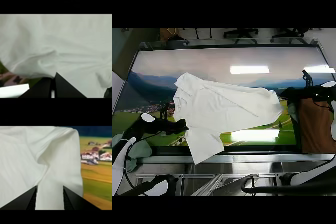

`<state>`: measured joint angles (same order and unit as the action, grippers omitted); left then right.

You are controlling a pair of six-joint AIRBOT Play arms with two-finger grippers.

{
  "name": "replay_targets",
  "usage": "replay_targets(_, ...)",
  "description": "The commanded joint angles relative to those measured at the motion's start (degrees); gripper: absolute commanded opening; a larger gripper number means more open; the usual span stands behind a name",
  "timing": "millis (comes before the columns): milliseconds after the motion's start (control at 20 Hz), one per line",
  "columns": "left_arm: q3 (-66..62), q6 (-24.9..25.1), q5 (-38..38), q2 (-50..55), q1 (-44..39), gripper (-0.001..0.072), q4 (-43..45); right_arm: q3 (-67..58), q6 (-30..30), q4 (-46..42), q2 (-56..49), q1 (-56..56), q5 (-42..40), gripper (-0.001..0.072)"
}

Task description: Fold the shirts.

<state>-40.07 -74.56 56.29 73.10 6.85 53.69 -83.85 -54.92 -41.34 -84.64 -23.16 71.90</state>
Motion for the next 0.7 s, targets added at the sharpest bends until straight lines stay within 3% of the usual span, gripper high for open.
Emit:
replay_targets(0,-3.30,-0.26,0.07,0.02,1.62,0.0022,3.21,0.00,-2.62,-3.32,0.11,0.04,4.15,0.0359)
replay_targets(350,-2.69,-0.48,-2.12,0.02,1.88,0.0018,3.37,0.00,-4.28,-4.11,0.11,0.02,6.93,0.0360)
replay_targets(650,-3.30,1.27,-3.34,0.15,3.06,0.0015,3.82,3.56,-6.84,-9.90,1.22,0.07,10.03,0.0359)
